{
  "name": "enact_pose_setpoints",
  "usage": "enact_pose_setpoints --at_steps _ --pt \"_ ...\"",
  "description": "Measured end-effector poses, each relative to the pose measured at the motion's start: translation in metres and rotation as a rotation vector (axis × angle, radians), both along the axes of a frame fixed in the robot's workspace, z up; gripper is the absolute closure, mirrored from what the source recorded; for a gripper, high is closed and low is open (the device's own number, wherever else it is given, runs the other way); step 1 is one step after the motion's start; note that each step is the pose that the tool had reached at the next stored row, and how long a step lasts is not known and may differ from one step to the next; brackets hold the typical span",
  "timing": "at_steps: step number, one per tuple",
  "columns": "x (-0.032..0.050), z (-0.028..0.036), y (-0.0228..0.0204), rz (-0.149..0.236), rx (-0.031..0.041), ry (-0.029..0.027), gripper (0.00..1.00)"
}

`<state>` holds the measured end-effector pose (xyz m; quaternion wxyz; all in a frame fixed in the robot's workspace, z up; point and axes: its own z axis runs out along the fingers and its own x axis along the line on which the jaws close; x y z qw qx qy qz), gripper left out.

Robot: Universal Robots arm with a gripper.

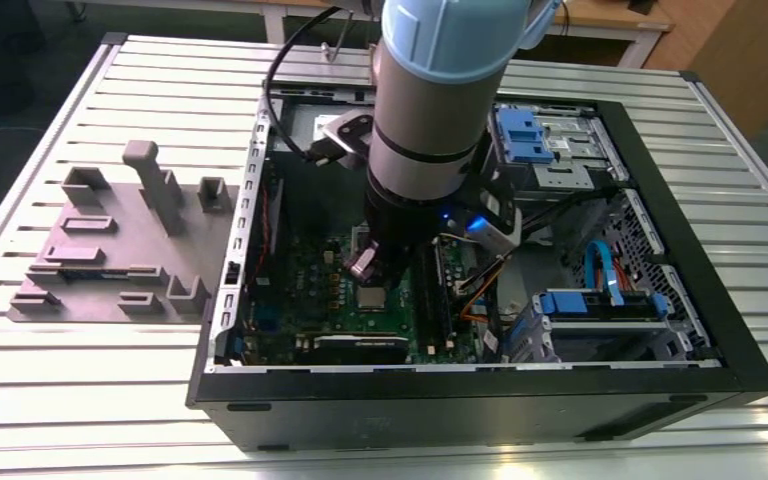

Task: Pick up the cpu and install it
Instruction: 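Close the cpu cover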

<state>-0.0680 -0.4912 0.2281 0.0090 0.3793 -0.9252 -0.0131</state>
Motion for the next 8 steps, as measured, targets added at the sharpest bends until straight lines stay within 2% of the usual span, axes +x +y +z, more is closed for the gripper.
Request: enact_pose_setpoints --at_steps 6,8 --pt "0.0000 -0.0009 0.0000 0.107 -0.0001 0.0000 0.89" --pt "0.0001 -0.0012 0.0005 0.117 0.0001 0.0000 0.89"
